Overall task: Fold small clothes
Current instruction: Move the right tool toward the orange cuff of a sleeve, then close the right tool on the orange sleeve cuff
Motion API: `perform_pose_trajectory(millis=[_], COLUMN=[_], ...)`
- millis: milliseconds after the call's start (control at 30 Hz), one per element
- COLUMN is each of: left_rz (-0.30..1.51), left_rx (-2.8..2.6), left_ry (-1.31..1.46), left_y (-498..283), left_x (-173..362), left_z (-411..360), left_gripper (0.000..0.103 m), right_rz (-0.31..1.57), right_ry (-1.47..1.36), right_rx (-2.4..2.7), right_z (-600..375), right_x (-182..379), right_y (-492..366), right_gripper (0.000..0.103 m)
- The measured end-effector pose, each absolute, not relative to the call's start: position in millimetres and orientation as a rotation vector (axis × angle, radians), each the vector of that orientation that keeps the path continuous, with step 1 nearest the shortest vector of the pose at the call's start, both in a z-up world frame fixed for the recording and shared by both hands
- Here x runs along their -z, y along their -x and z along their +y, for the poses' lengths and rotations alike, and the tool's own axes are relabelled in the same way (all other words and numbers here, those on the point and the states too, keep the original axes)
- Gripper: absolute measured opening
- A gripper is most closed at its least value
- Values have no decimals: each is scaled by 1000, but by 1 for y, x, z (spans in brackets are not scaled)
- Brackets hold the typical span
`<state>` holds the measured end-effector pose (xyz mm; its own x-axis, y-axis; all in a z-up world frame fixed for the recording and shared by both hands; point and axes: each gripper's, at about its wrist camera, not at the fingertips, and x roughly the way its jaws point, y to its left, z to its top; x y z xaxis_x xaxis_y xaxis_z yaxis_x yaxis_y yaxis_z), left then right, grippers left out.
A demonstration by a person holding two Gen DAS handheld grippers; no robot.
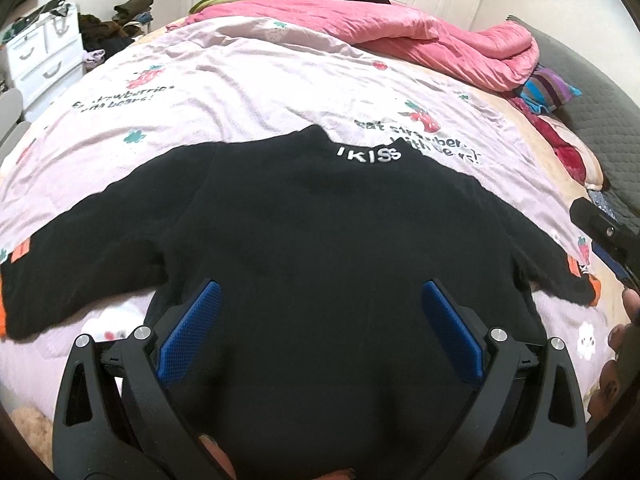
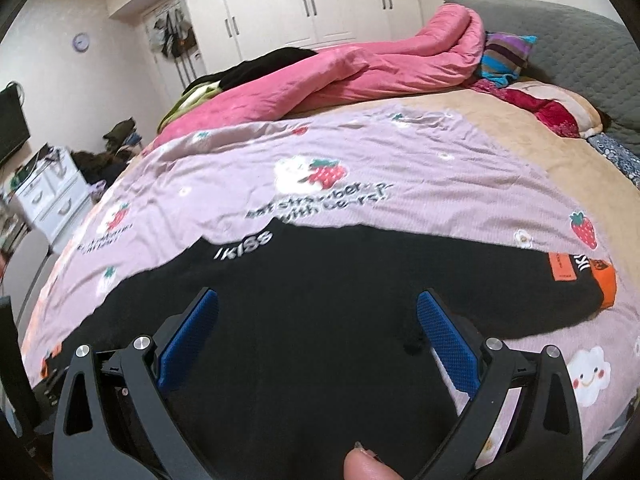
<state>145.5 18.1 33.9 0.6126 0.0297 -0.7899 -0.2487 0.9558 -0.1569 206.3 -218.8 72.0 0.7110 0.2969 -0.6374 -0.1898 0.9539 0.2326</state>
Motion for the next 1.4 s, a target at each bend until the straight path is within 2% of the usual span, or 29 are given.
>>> perform_pose_trajectory(millis=[433,1400], left_rz=[879,930], left_rx=[-136,-66], left_ry=[204,169], left_y=[-191,-239], left_x=[-35,-5], left_z=[-4,-50], left_gripper=[94,94], right_rz=[717,836], right_ry=[-240,-656], right_rx=[-114,352], right_z=[-276,-455], right_x=[-59,32], right_y=[-244,-255], right_gripper=[99,99])
